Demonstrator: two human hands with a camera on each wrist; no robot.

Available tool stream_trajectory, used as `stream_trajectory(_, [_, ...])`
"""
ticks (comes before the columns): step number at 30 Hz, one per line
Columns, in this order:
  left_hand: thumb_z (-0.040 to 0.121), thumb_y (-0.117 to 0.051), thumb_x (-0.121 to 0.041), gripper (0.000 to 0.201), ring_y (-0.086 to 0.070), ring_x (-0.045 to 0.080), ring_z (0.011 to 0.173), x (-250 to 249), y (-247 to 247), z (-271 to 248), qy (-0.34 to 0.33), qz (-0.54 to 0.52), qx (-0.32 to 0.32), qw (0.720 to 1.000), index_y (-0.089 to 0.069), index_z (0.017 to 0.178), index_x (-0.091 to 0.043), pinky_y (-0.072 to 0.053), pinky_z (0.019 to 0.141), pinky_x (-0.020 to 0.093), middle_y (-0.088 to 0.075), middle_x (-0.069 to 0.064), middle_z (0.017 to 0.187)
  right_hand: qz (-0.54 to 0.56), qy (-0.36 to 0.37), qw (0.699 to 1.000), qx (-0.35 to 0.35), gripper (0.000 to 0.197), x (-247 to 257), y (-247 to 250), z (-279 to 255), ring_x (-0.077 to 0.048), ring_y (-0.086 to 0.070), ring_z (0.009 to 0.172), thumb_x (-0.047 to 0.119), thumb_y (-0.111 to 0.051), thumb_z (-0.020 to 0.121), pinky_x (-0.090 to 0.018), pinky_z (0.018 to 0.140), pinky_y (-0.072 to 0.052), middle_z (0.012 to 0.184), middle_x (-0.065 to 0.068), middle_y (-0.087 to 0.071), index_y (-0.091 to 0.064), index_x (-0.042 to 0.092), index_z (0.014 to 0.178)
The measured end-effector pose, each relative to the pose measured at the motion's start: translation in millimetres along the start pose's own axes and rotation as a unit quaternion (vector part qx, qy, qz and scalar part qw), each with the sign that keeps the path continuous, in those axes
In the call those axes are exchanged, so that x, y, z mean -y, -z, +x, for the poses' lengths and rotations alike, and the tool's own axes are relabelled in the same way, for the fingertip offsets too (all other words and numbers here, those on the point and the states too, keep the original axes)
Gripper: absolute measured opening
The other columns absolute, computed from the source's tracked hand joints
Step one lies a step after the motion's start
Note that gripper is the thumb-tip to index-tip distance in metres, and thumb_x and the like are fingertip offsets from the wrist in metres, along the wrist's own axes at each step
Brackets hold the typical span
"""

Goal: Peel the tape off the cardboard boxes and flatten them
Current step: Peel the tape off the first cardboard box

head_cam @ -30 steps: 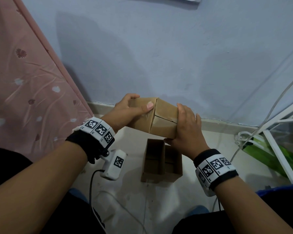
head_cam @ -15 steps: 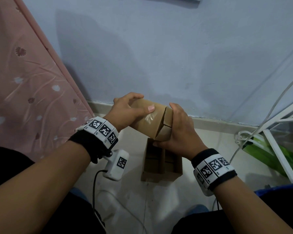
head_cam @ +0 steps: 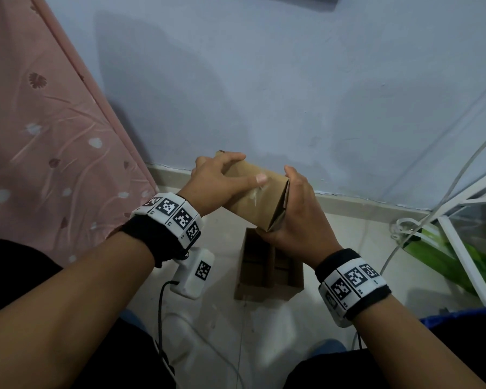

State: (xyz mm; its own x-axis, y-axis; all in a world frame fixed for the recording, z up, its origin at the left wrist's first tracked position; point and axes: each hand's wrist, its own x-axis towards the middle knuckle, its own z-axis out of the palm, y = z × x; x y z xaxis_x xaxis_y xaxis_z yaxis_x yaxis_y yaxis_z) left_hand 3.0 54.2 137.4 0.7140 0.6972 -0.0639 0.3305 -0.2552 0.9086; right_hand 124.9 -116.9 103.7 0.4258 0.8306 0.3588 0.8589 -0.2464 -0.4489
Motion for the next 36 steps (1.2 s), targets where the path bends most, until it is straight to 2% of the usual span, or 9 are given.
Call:
stream_trajectory(4, [0.039,-0.082,-0.075,0.092,-0.045,0.023,0.128,4,1,0,0.006,0.036,-0.005,0.999,-0.060,0.125,-0.051,-0.046,0.110,0.042,-0.033,-0.009,0.118,0.018,-0.010,1.000,0.021,0.120,-1,2,0,-0.028,-0.043,0.136,0.044,-0.089,0.064,-0.055,0.106,-0.046,0.147,-0.010,-0.040,-0.018,0.012,0.155])
stream_trajectory(9, [0.054,-0.093,-0.056,0.065,-0.053,0.021,0.122,7,8,6,0.000,0.020,-0.019,1.000,-0.070,0.114,-0.049,-0.047,0.109,0.039,-0.041,-0.004,0.124,0.058,-0.033,0.997,0.033,0.116,-2,6,1,-0.020,-0.046,0.126,0.034,-0.093,0.062,-0.036,0.103,-0.047,0.139,-0.004,-0.042,-0.025,0.010,0.152])
stream_trajectory(13, [0.054,-0.077,-0.071,0.048,-0.057,0.018,0.122,6,7,6,0.006,0.012,-0.050,0.999,-0.071,0.099,-0.057,-0.048,0.107,0.042,-0.058,-0.002,0.128,0.071,-0.035,0.996,0.037,0.112,-5,8,2,-0.018,-0.048,0.119,0.031,-0.094,0.061,-0.030,0.097,-0.046,0.132,-0.003,-0.045,-0.028,0.009,0.149])
stream_trajectory(16, [0.053,-0.074,-0.079,0.060,-0.050,0.021,0.126,0,5,2,0.027,0.023,-0.037,0.999,-0.068,0.106,-0.052,-0.046,0.108,0.041,-0.048,-0.006,0.125,0.068,-0.032,0.996,0.037,0.110,-4,7,4,-0.017,-0.047,0.118,0.031,-0.094,0.060,-0.027,0.096,-0.044,0.131,-0.002,-0.046,-0.031,0.009,0.147])
stream_trajectory(20, [0.057,-0.082,-0.071,0.075,-0.035,0.020,0.124,-4,-6,-10,0.023,0.091,-0.022,0.995,-0.051,0.120,-0.046,-0.043,0.105,0.037,-0.033,-0.008,0.116,0.057,-0.025,0.997,0.044,0.109,-2,7,4,-0.020,-0.046,0.123,0.031,-0.093,0.061,-0.029,0.099,-0.044,0.134,-0.005,-0.047,-0.032,0.006,0.147])
stream_trajectory(23, [0.049,-0.083,-0.072,0.074,-0.039,0.020,0.121,-1,-7,-10,0.024,0.087,-0.038,0.995,-0.053,0.113,-0.049,-0.045,0.106,0.041,-0.030,-0.018,0.108,0.057,-0.022,0.997,0.049,0.106,-2,5,3,-0.021,-0.048,0.120,0.033,-0.093,0.061,-0.036,0.097,-0.049,0.131,-0.004,-0.048,-0.033,0.007,0.145])
stream_trajectory(27, [0.058,-0.090,-0.059,0.071,-0.041,0.021,0.124,-1,-7,-7,0.005,0.103,-0.066,0.992,-0.061,0.121,-0.041,-0.043,0.106,0.034,-0.037,-0.004,0.120,0.042,-0.017,0.998,0.053,0.107,0,5,3,-0.021,-0.045,0.123,0.032,-0.093,0.062,-0.034,0.099,-0.047,0.136,-0.006,-0.047,-0.033,0.008,0.147])
stream_trajectory(32, [0.062,-0.091,-0.052,0.067,-0.055,0.019,0.109,-2,-9,-13,-0.016,0.090,-0.057,0.994,-0.065,0.121,-0.031,-0.051,0.099,0.037,-0.041,-0.005,0.112,0.064,-0.012,0.995,0.071,0.096,-2,7,2,-0.022,-0.047,0.117,0.022,-0.089,0.065,-0.037,0.095,-0.050,0.129,-0.005,-0.046,-0.036,0.008,0.143])
stream_trajectory(36, [0.063,-0.091,-0.050,0.092,-0.046,0.013,0.107,-8,-4,-13,-0.036,0.088,-0.062,0.994,-0.045,0.142,-0.037,-0.041,0.094,0.027,-0.039,-0.003,0.121,0.068,-0.013,0.996,0.062,0.094,-2,10,4,-0.020,-0.045,0.115,0.019,-0.087,0.065,-0.030,0.093,-0.046,0.128,-0.004,-0.045,-0.035,0.009,0.143])
